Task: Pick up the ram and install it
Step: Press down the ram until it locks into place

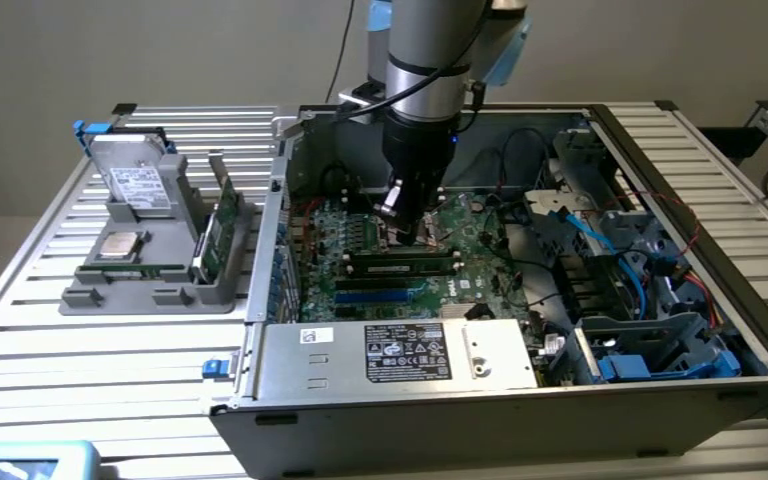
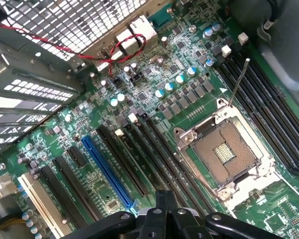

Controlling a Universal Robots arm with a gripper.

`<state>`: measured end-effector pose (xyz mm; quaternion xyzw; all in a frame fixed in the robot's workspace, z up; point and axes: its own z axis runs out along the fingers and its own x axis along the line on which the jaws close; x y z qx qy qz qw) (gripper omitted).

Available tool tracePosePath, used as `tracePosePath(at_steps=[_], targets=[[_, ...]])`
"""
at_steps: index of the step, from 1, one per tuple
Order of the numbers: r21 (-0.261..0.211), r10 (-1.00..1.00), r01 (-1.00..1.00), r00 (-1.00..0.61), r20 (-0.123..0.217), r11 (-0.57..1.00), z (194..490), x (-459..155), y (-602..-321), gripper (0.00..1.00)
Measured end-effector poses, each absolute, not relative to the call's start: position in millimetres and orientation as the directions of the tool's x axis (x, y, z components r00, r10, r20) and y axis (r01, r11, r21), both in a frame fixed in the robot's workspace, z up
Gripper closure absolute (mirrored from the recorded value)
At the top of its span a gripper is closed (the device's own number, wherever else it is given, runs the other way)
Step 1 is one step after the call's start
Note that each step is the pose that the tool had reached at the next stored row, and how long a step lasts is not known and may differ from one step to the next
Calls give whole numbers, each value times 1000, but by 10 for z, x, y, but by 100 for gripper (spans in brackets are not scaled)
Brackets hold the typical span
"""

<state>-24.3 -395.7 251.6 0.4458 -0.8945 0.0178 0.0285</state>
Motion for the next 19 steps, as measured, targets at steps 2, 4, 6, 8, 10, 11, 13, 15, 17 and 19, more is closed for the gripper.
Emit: tracePosePath(at_steps=[2,4,6,8,10,11,13,15,17,19], targets=[[-6,-781,-783,-621,66,622,2516,-243,-3957,89],[-6,-766,-768,-640,65,641,2516,-243,-3957,89],[-5,-749,-751,-659,64,660,2516,-243,-3957,89],[-5,-733,-734,-677,64,679,2516,-243,-3957,89],[-4,-716,-717,-696,63,697,2516,-243,-3957,89],[-4,-707,-709,-704,62,706,2516,-243,-3957,89],[-3,-689,-691,-722,62,723,2516,-243,-3957,89],[-3,-670,-672,-740,61,741,2516,-243,-3956,89],[-2,-652,-653,-756,60,757,2516,-243,-3957,89],[-2,-633,-634,-772,60,773,2516,-243,-3956,89]])
